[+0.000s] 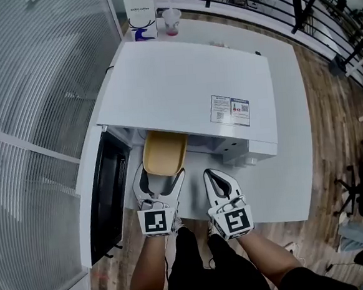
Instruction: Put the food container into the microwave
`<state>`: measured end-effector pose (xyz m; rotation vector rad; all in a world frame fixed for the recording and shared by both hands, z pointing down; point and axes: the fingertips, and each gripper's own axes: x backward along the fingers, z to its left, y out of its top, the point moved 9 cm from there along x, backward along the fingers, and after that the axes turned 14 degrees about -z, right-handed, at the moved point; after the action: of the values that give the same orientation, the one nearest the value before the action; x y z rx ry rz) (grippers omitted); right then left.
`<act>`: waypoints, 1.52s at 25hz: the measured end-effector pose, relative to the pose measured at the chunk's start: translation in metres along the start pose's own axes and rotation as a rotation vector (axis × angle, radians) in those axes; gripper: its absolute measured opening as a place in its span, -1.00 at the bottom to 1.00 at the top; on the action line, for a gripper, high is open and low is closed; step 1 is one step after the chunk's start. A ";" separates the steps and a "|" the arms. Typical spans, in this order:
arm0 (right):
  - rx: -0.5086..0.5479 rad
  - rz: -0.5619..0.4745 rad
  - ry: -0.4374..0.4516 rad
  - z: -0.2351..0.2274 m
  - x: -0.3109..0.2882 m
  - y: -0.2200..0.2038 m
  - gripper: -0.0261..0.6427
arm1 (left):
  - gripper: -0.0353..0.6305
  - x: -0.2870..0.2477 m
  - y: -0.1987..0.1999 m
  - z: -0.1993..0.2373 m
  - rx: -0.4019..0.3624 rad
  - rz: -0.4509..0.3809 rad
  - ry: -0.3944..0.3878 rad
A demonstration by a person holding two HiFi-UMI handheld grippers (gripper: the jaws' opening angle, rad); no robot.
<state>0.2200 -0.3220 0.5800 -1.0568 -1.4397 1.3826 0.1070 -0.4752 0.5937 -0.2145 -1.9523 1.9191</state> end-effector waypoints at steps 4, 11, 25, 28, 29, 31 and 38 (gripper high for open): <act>-0.016 0.003 -0.036 -0.004 -0.013 -0.010 -0.90 | 0.46 -0.025 -0.009 0.006 -0.004 -0.007 -0.013; -0.065 0.020 -0.078 -0.003 -0.021 -0.032 -0.90 | 0.46 -0.060 -0.022 0.009 -0.028 0.017 -0.012; -0.086 0.082 -0.079 0.015 -0.021 -0.034 -0.90 | 0.47 -0.089 -0.045 0.004 -0.080 0.102 0.001; -0.085 0.075 -0.086 0.012 -0.020 -0.031 -0.90 | 0.47 -0.094 -0.047 0.005 -0.077 0.128 -0.002; -0.089 0.066 -0.087 0.011 -0.019 -0.032 -0.90 | 0.47 -0.095 -0.048 0.005 -0.075 0.139 -0.008; -0.094 0.062 -0.090 0.008 -0.014 -0.033 -0.90 | 0.47 -0.095 -0.050 0.004 -0.060 0.158 -0.016; -0.098 0.062 -0.087 0.005 -0.007 -0.034 -0.90 | 0.55 -0.084 -0.057 0.006 -0.011 0.211 0.016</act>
<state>0.2168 -0.3311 0.6137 -1.1240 -1.5632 1.4292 0.1908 -0.5150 0.6357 -0.4534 -1.9983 2.0290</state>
